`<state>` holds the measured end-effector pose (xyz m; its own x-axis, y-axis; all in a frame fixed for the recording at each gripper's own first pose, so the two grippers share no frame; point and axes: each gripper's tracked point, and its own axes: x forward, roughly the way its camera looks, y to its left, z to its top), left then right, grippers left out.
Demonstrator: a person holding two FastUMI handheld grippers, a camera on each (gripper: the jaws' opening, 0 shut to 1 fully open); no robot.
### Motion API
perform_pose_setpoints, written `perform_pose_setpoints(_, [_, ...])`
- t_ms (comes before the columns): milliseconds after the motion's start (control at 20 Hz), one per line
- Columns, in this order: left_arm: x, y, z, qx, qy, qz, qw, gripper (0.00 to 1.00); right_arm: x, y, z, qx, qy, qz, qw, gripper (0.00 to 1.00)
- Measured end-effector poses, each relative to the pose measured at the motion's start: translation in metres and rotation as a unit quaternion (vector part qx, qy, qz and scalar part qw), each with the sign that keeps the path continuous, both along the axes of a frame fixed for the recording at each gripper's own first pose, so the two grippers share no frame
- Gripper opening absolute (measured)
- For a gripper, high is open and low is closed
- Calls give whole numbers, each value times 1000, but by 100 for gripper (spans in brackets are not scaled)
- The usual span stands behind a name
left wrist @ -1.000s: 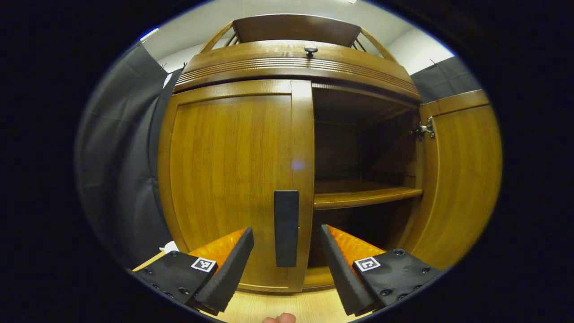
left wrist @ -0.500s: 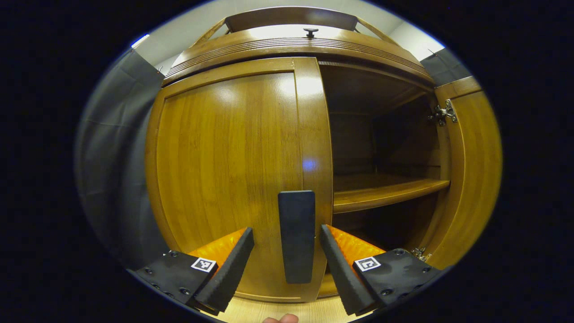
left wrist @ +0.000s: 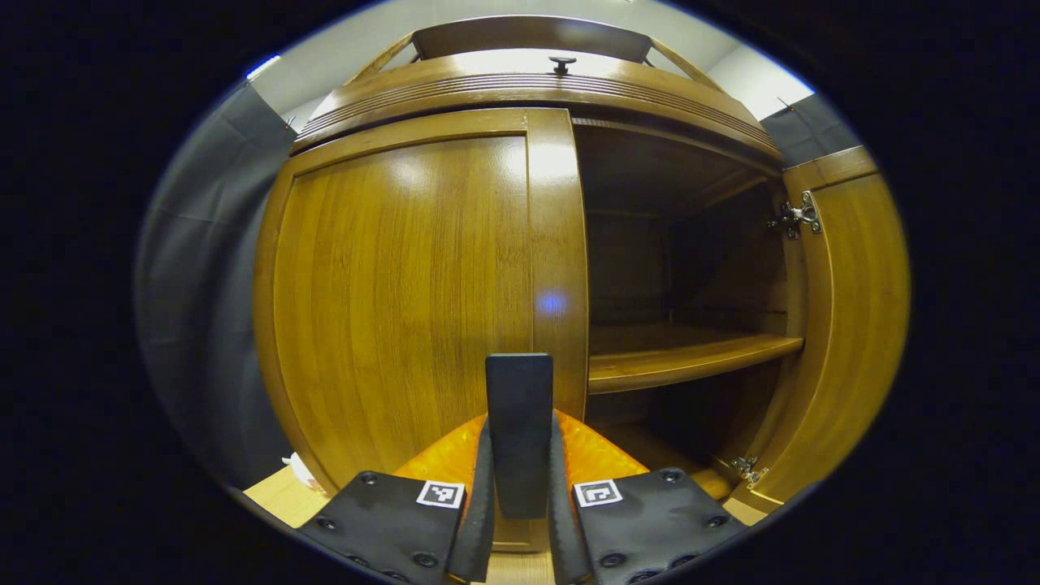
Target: Open the right door of the double-door shoe cabinet with the right hand, and open the left door with the left hand.
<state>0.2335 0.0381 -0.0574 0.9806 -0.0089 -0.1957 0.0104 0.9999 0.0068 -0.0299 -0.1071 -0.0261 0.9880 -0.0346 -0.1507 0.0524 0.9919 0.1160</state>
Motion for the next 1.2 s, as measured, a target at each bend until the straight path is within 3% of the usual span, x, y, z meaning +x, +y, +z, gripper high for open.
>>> perform_pose_setpoints(100, [-12,1,1,3,9,-1,1000,31,0,4,-1,0,1,5,1000,98])
perform_pose_setpoints(350, [-95,35,17,30,16,18,999,30,1,8,-6,-3,7,15,1000,93])
perform_pose_setpoints(550, [-164,92,37,25,22,50,998,30,10,10,2,4,2,21,1000,93])
perform_pose_setpoints(600, [-175,108,40,22,23,61,998,30,13,10,5,7,-1,23,1000,98])
perform_pose_setpoints(700, [-192,139,45,23,23,84,996,25,19,8,8,11,-2,21,1000,98])
perform_pose_setpoints(750, [-200,156,47,28,23,97,995,24,20,8,7,8,0,23,1000,93])
perform_pose_setpoints(800, [-206,168,49,28,16,99,995,17,20,6,9,0,0,23,1000,93])
perform_pose_setpoints(950, [-218,198,59,8,-3,85,996,17,23,1,7,-25,9,20,999,93])
perform_pose_setpoints(1000, [-220,208,63,0,-11,79,997,16,22,3,9,-27,10,20,999,98])
perform_pose_setpoints(1050, [-222,220,64,-6,-13,69,998,19,22,6,12,-26,7,22,999,93])
perform_pose_setpoints(1200, [-227,262,62,-33,-16,39,999,2,22,16,19,-19,3,30,999,93])
